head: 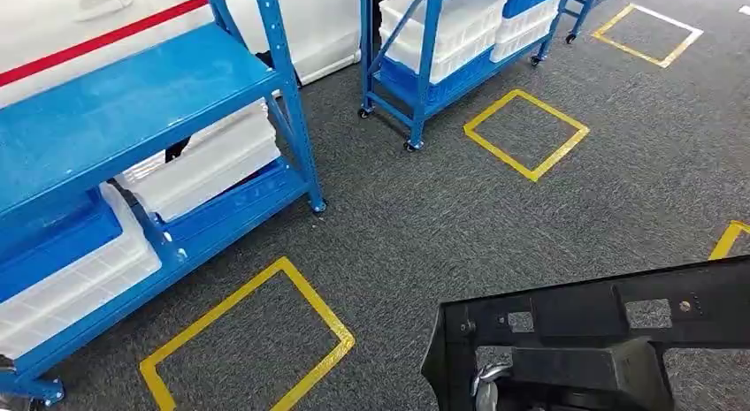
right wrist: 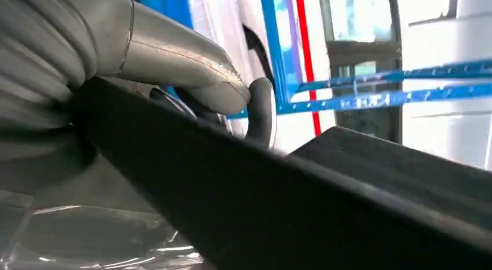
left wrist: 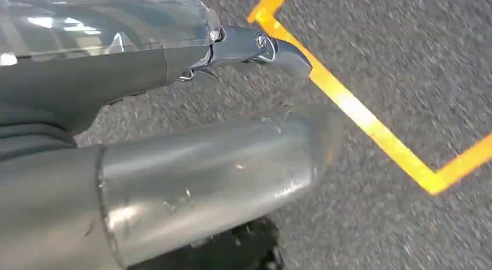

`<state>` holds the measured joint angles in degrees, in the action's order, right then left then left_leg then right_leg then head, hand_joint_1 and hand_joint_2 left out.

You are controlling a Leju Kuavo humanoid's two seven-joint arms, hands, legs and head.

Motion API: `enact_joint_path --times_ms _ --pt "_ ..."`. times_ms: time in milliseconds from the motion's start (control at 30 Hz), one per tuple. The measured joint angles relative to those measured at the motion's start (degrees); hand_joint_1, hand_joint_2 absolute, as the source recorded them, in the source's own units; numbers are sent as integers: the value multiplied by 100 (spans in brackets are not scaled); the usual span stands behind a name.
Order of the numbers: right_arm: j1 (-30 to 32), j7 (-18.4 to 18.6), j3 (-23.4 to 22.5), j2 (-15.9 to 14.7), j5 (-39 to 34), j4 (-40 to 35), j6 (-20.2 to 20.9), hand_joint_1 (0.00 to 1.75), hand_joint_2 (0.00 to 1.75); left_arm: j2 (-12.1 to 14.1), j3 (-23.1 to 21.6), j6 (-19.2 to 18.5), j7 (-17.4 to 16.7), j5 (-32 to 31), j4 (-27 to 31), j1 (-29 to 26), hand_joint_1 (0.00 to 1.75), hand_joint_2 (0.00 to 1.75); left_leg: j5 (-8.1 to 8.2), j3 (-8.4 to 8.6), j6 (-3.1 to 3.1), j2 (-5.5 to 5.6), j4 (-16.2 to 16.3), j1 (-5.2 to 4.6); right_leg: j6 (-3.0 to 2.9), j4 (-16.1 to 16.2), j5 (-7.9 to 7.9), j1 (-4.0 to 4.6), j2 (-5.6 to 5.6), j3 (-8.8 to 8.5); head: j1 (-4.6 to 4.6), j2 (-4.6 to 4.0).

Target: Take the parts from the cabinet and place them on the table.

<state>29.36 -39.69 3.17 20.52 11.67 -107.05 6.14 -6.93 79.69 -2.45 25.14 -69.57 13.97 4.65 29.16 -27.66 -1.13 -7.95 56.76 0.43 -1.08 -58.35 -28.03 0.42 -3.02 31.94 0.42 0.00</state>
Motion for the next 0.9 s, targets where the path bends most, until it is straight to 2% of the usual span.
enact_joint_path --times_ms 33,67,100,133,167,200,233,267,300,333,367,400,500,533,567,600,633,667,700,733,767,800,833,867,900 --pt "-7 -2 0 2 -2 20 18 175 175 0 2 -7 -2 0 0 7 0 0 67 -28 -59 137 40 35 -66 56 49 -67 67 -26 -11 0" --pt "-27 -4 0 7 -2 35 31 175 175 -2 4 -33 -4 0 0 4 0 0 213 -80 -75 493 205 44 -99 63 69 -69 123 -10 -26 0" --pt "-59 -2 0 13 -2 48 44 175 175 -2 9 -42 -11 0 -2 -8 0 0 445 -232 -77 666 552 53 -125 63 83 -67 187 11 -42 0" --pt "-84 -4 0 15 -4 70 55 175 175 11 22 -42 -18 2 -2 -30 0 0 680 -439 -81 735 1012 52 -138 62 92 -61 261 25 -63 0" --pt "-90 -4 0 17 -4 85 57 175 175 17 31 -41 -22 2 -2 -46 0 0 870 -667 -88 756 1498 49 -144 55 96 -55 348 36 -63 0" --pt "-90 -4 0 15 -7 103 57 175 175 26 33 -44 -26 4 -2 -57 0 0 919 -819 -90 758 1802 49 -146 43 97 -48 429 42 -63 0" --pt "-91 -4 0 15 -7 125 66 175 175 26 35 -44 -35 18 -2 -64 0 0 801 -842 -84 759 1808 51 -146 23 97 -48 517 41 -63 0" --pt "-97 -4 0 17 0 146 88 175 175 26 37 -44 -44 20 -2 -61 0 0 559 -736 -74 767 1521 51 -142 -2 93 -49 603 41 -63 0" --pt "-109 -4 0 17 15 164 105 175 175 26 39 -44 -57 37 -2 -55 0 0 271 -545 -61 797 1070 53 -133 -23 86 -54 691 41 -63 0" --pt "-122 -4 0 17 35 181 118 175 175 28 42 -44 -74 53 -2 -52 0 0 -1 -327 -45 907 551 60 -117 -47 77 -57 768 40 -63 0" --pt "-133 -7 0 22 39 201 133 175 175 31 48 -44 -87 61 -2 -57 0 0 -18 -185 -13 1198 236 75 -101 -65 68 -66 835 57 -64 0" --pt "-153 -7 2 22 50 221 149 175 175 31 55 -42 -92 74 -2 -58 0 0 1 -175 -3 1320 116 82 -61 -118 71 -39 906 95 -59 0" --pt "-143 -7 4 28 74 262 179 175 175 31 63 -37 -116 98 -2 -34 0 0 -20 -184 65 1134 143 34 71 -67 153 -93 1104 181 -63 0" --pt "-145 -7 4 28 81 266 179 175 175 24 63 -37 -116 98 -2 -28 0 0 -74 -178 139 1060 61 102 99 -100 144 -71 1085 197 -55 0" --pt "-139 -9 4 28 88 269 181 175 175 24 63 -37 -116 98 -2 -21 0 0 -96 -164 174 966 36 85 105 -198 59 -50 709 237 -64 0" --pt "-160 -9 4 28 90 273 184 175 175 24 63 -37 -116 98 -2 -26 0 0 -103 -171 209 899 33 76 124 -484 -169 -49 477 380 -22 0" --pt "-183 -9 4 28 94 282 184 175 175 24 68 -37 -116 96 -2 -43 0 0 -101 -184 211 809 36 63 147 -935 -422 -65 383 596 -18 0" --pt "-186 -9 4 28 92 299 184 175 175 24 72 -37 -118 94 -2 -61 0 0 -99 -194 214 712 38 53 165 -1425 -639 -80 355 826 -15 0" --pt "-185 -9 4 28 92 313 184 175 175 26 74 -37 -118 94 -2 -68 0 0 -98 -201 213 619 39 51 180 -1769 -738 -91 343 989 -18 0" --pt "-177 -9 4 26 92 328 184 175 175 28 76 -37 -118 94 -2 -66 0 0 -95 -202 208 539 40 49 187 -1845 -696 -102 334 1021 -13 0" --pt "-176 -9 4 26 92 343 184 175 175 28 76 -37 -118 94 -2 -61 0 0 -89 -198 198 458 40 49 191 -1636 -528 -112 320 905 -15 0" --pt "-174 -9 4 24 92 350 195 175 175 26 76 -37 -116 87 -2 -53 0 0 -79 -183 184 388 40 50 182 -1191 -284 -115 277 649 -15 0" --pt "-172 -7 4 26 92 350 199 175 175 24 76 -37 -109 74 -2 -48 0 0 -65 -158 163 327 40 50 162 -599 -41 -111 164 310 -13 0" --pt "-176 -7 4 24 94 350 199 175 175 22 76 -37 -105 68 -2 -45 0 0 -47 -123 134 275 40 44 128 -90 18 -84 -140 36 -13 0" --pt "-186 2 4 26 107 352 199 175 175 22 76 -39 -94 55 -2 -55 0 0 -31 -126 104 227 41 8 97 -53 -33 -16 -215 8 -20 0"
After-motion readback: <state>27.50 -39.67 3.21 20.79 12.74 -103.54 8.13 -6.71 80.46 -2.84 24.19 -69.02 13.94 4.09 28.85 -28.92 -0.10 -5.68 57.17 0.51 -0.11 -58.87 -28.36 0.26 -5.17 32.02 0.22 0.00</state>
